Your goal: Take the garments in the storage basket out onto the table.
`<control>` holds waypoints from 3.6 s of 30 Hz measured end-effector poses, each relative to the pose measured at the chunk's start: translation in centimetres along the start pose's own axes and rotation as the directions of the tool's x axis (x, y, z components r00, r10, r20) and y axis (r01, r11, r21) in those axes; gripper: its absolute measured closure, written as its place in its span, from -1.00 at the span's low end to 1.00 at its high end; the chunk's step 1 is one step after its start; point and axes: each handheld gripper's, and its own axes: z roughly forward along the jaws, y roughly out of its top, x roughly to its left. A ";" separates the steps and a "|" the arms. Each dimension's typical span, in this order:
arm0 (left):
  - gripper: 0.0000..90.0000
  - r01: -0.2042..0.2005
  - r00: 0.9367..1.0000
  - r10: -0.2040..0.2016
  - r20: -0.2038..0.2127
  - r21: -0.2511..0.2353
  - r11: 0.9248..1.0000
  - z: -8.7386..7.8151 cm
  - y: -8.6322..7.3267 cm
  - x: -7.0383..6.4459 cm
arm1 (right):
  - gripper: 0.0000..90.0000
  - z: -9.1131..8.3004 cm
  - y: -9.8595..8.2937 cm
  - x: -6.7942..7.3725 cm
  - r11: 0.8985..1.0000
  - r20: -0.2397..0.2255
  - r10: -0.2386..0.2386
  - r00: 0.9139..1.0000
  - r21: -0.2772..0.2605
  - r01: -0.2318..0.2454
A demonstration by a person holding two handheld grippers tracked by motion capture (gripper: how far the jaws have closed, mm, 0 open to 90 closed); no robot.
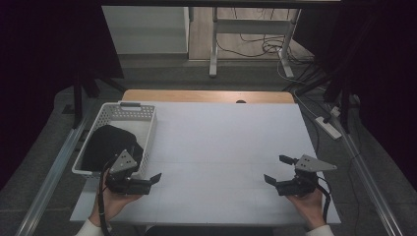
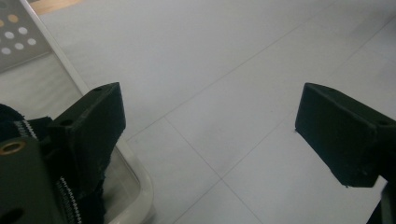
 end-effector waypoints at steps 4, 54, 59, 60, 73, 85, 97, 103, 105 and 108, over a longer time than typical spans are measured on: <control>-0.78 0.007 1.000 -0.007 0.003 -0.004 1.000 -0.1 0.0 0.0 | -0.87 -0.1 0.0 0.1 1.000 0.004 -0.002 1.000 -0.012 0.002; -0.77 0.028 1.000 -0.028 0.000 -0.037 0.999 -1.4 0.6 1.3 | -0.87 -0.3 -0.6 0.4 1.000 0.025 0.005 1.000 0.008 -0.005; -0.77 0.034 0.999 -0.034 0.001 -0.031 0.999 -1.7 0.8 1.8 | -0.87 -0.3 -0.6 0.4 1.000 0.025 0.006 1.000 0.009 -0.006; -0.77 0.034 0.999 -0.034 -0.002 -0.032 0.999 -1.8 0.9 1.9 | -0.87 -0.3 -0.6 0.4 1.000 0.026 0.006 1.000 0.009 -0.006; -0.77 0.051 0.998 -0.053 -0.043 -0.052 0.997 -3.2 1.9 3.0 | -0.87 0.0 -0.7 0.5 1.000 0.020 0.001 1.000 0.020 -0.001; -0.77 0.081 0.991 -0.086 -0.099 -0.054 0.995 -4.0 1.8 4.7 | -0.87 0.0 -0.7 0.5 1.000 0.022 0.000 1.000 0.027 0.000; -0.77 0.119 0.983 -0.126 -0.134 -0.058 0.991 -4.8 1.2 6.5 | -0.86 0.1 -0.7 0.6 1.000 0.023 -0.003 1.000 0.027 0.003; -0.76 0.136 0.980 -0.144 -0.135 -0.067 0.988 -5.4 1.2 7.1 | -0.86 0.2 -0.8 0.6 1.000 0.016 0.007 1.000 0.024 -0.007; -0.76 0.139 0.979 -0.147 -0.142 -0.063 0.988 -5.6 1.3 7.4 | -0.86 0.3 -0.8 0.6 1.000 0.014 0.011 1.000 0.024 -0.012; -0.76 0.158 0.975 -0.165 -0.149 -0.061 0.986 -5.8 1.4 8.1 | -0.86 0.2 -0.8 0.7 1.000 0.004 0.021 1.000 0.018 -0.021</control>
